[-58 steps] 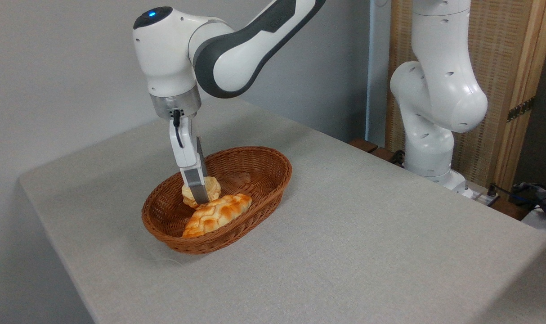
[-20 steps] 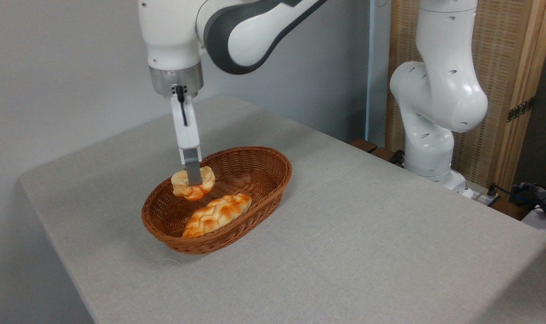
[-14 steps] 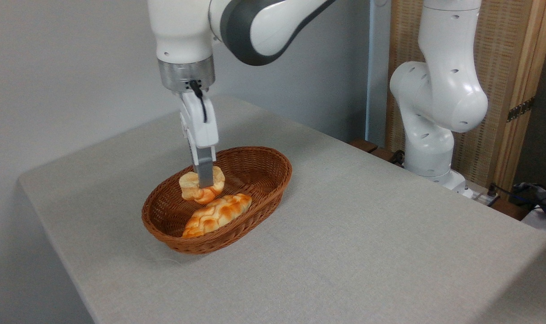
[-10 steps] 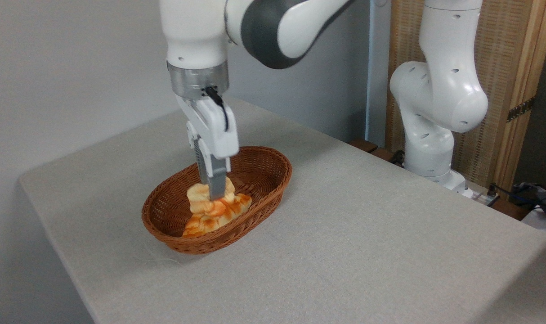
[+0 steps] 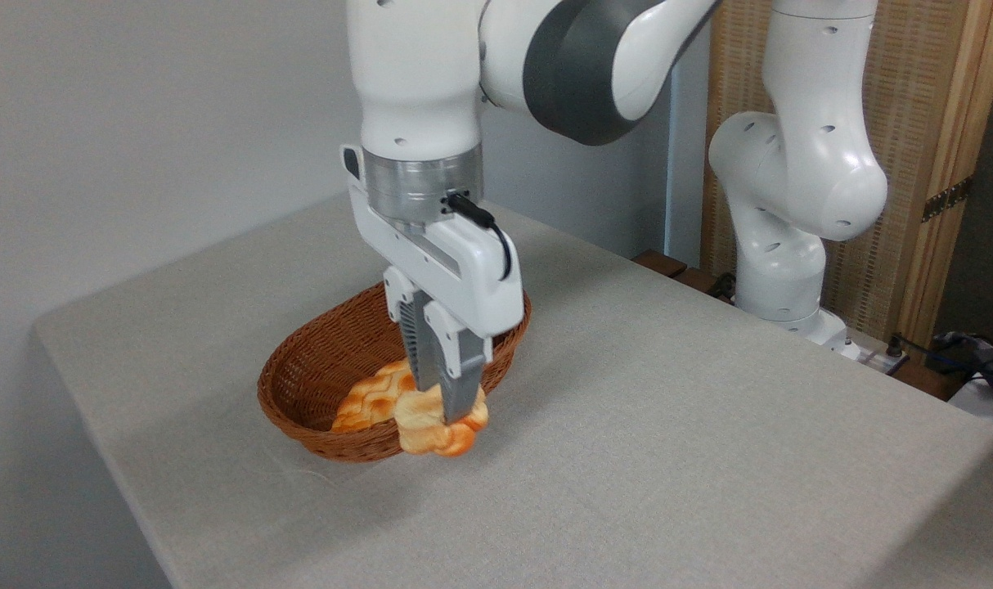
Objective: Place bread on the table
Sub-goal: 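Lift the round bun out of the basket and move it beside the basket, then lower the bun onto the table, open the gripper and raise it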
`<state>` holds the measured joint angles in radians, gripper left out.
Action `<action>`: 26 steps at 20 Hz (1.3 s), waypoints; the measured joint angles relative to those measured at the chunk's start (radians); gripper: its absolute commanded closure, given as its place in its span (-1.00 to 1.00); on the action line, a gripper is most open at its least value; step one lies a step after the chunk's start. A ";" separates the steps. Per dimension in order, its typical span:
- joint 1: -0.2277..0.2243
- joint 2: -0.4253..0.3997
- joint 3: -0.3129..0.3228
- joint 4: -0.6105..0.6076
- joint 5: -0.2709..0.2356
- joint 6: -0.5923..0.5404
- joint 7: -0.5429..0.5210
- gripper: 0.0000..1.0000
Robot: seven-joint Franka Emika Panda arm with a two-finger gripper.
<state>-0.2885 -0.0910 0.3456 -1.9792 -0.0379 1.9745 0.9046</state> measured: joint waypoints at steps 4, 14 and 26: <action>0.000 0.012 0.014 -0.005 0.004 -0.001 0.000 -1.00; -0.003 0.029 0.014 -0.006 0.004 -0.019 0.000 -1.00; -0.014 0.021 -0.013 0.037 -0.003 -0.022 -0.005 -1.00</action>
<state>-0.3024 -0.0705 0.3328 -1.9417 -0.0410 1.9526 0.8996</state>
